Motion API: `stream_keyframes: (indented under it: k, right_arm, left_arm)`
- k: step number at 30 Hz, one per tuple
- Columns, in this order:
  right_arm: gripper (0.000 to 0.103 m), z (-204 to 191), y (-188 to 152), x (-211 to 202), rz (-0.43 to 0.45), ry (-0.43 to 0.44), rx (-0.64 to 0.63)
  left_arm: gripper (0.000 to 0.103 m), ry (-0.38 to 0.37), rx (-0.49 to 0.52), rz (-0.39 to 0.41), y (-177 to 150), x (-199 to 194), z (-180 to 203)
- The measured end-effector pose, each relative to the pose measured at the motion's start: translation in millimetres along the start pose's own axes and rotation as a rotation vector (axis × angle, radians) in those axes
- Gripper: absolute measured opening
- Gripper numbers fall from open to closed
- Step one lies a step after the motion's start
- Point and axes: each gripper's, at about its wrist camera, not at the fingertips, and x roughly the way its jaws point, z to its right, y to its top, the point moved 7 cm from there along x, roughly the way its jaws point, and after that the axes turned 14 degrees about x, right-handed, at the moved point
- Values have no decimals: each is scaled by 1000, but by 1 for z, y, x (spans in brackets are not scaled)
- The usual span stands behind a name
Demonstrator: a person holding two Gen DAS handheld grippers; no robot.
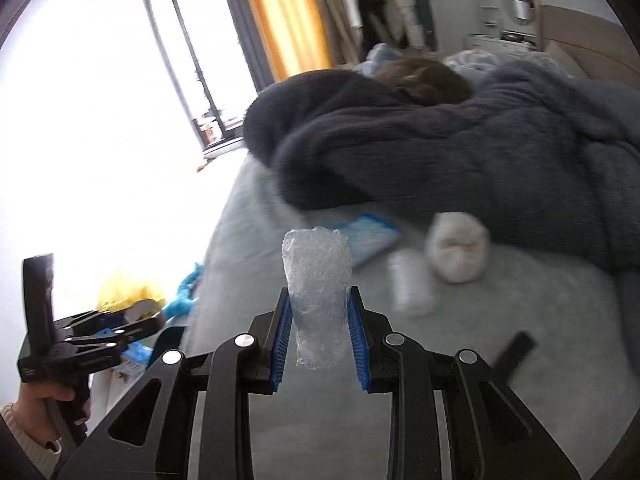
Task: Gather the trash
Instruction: 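Carry the tape core and bubble-wrap roll with both tools over the teal bin, then open the left tool over the bin while the right tool releases the bubble-wrap roll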
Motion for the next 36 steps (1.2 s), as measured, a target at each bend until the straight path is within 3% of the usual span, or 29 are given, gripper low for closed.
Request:
stream_keyframes:
  k: [12, 36]
  right_arm:
    - [28, -88, -36, 29, -78, 109, -114]
    - [28, -222, -91, 78, -220, 268, -239]
  left_arm:
    - [55, 27, -62, -84, -35, -2, -50]
    - [57, -13, -139, -380, -135, 25, -116]
